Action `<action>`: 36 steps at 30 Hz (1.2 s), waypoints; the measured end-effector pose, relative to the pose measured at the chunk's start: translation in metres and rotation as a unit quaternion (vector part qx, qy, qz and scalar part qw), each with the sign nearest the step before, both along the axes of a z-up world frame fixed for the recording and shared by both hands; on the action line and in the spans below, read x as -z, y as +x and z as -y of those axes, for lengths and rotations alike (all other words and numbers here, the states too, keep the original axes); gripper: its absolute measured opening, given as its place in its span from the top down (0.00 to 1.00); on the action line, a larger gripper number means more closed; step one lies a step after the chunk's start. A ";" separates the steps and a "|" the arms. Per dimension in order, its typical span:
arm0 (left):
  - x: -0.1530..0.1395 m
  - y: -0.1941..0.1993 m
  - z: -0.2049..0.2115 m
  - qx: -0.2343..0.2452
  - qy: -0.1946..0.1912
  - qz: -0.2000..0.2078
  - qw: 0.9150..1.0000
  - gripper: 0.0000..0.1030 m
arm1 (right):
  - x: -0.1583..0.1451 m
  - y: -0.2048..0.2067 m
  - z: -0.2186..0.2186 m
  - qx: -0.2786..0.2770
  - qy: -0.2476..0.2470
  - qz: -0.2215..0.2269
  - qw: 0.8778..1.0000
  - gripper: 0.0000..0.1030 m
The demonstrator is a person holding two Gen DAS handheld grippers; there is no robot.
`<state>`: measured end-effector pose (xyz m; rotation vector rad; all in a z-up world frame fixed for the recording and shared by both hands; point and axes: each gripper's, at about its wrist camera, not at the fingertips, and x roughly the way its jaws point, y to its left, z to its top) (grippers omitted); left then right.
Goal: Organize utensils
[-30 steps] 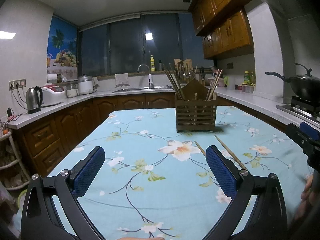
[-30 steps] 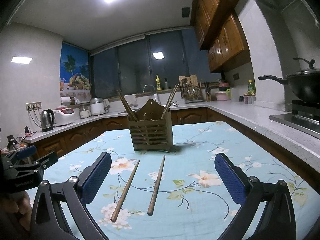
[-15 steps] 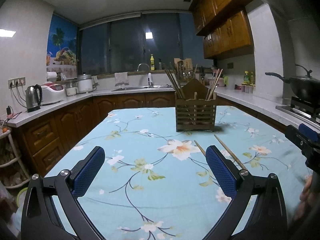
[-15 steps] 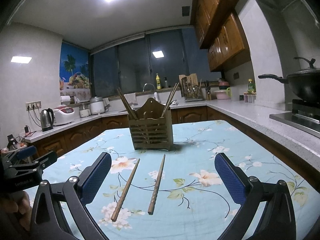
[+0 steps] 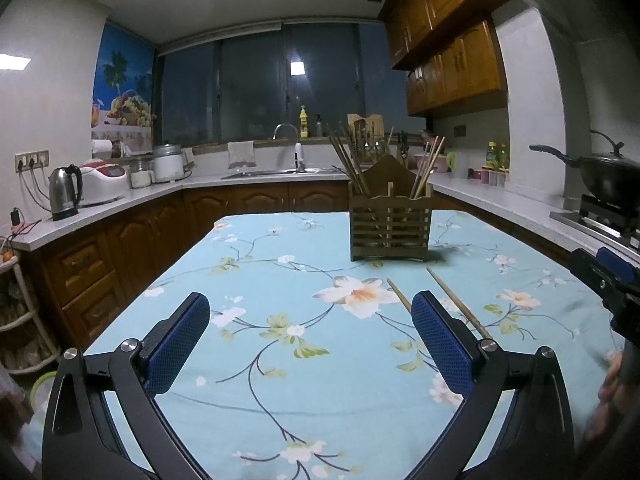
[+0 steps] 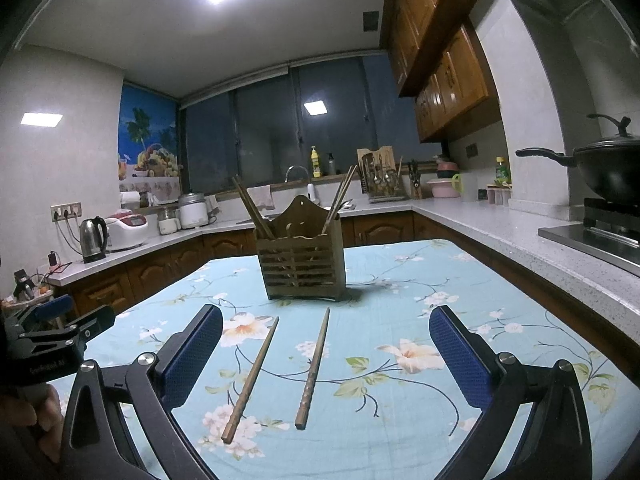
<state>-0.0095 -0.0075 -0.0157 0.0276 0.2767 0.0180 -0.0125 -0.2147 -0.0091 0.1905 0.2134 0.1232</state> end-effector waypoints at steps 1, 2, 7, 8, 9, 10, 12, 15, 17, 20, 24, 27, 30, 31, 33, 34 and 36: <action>0.000 0.000 0.000 0.000 0.000 0.000 1.000 0.00 | 0.000 0.000 0.001 0.000 0.000 0.000 1.000 0.00; 0.000 0.000 0.000 0.001 0.000 0.000 1.000 0.00 | 0.000 0.000 0.001 0.000 0.000 0.000 1.000 0.00; 0.000 0.001 -0.001 0.002 -0.002 -0.002 1.000 0.00 | 0.000 -0.001 0.000 0.001 0.000 0.000 1.000 0.00; 0.000 0.001 -0.001 0.002 -0.002 -0.002 1.000 0.00 | 0.000 -0.001 0.000 0.001 0.000 0.000 1.000 0.00; 0.000 0.001 -0.001 0.002 -0.003 -0.002 1.000 0.00 | 0.000 -0.001 0.000 0.000 0.001 0.000 1.000 0.00; 0.000 0.001 -0.001 0.002 -0.003 -0.002 1.000 0.00 | 0.000 -0.001 0.000 0.001 0.001 0.000 1.000 0.00; 0.000 0.001 -0.001 0.002 -0.002 -0.002 1.000 0.00 | -0.001 -0.001 -0.001 0.001 0.001 0.000 1.000 0.00; -0.001 0.001 -0.001 0.002 -0.002 -0.002 1.000 0.00 | 0.000 -0.001 0.000 0.001 0.001 0.000 1.000 0.00; 0.000 0.001 -0.001 0.003 -0.002 -0.002 1.000 0.00 | 0.000 0.000 0.001 0.001 0.002 0.002 1.000 0.00; 0.000 0.001 0.000 0.003 -0.002 -0.002 1.000 0.00 | -0.001 0.001 0.000 0.000 0.001 0.004 1.000 0.00; 0.000 0.001 0.000 0.002 -0.003 -0.002 1.000 0.00 | -0.002 0.001 -0.001 0.000 0.001 0.003 1.000 0.00; 0.000 0.002 -0.001 0.002 -0.003 -0.004 1.000 0.00 | -0.002 0.001 0.000 0.001 0.001 0.003 1.000 0.00; 0.001 0.004 -0.001 0.003 -0.005 -0.009 1.000 0.00 | -0.002 0.002 0.001 0.001 0.002 0.003 1.000 0.00; 0.001 0.005 -0.001 0.003 -0.006 -0.010 1.000 0.00 | -0.002 0.002 0.001 0.001 0.003 0.003 1.000 0.00; 0.002 0.007 -0.002 0.003 -0.009 -0.014 1.000 0.00 | -0.003 0.004 0.001 0.002 0.004 0.002 1.000 0.00; 0.002 0.009 -0.003 0.004 -0.011 -0.015 1.000 0.00 | -0.003 0.005 0.001 0.002 0.004 0.001 1.000 0.00; 0.002 0.009 -0.003 0.005 -0.013 -0.017 1.000 0.00 | -0.003 0.006 0.000 0.001 0.004 0.000 1.000 0.00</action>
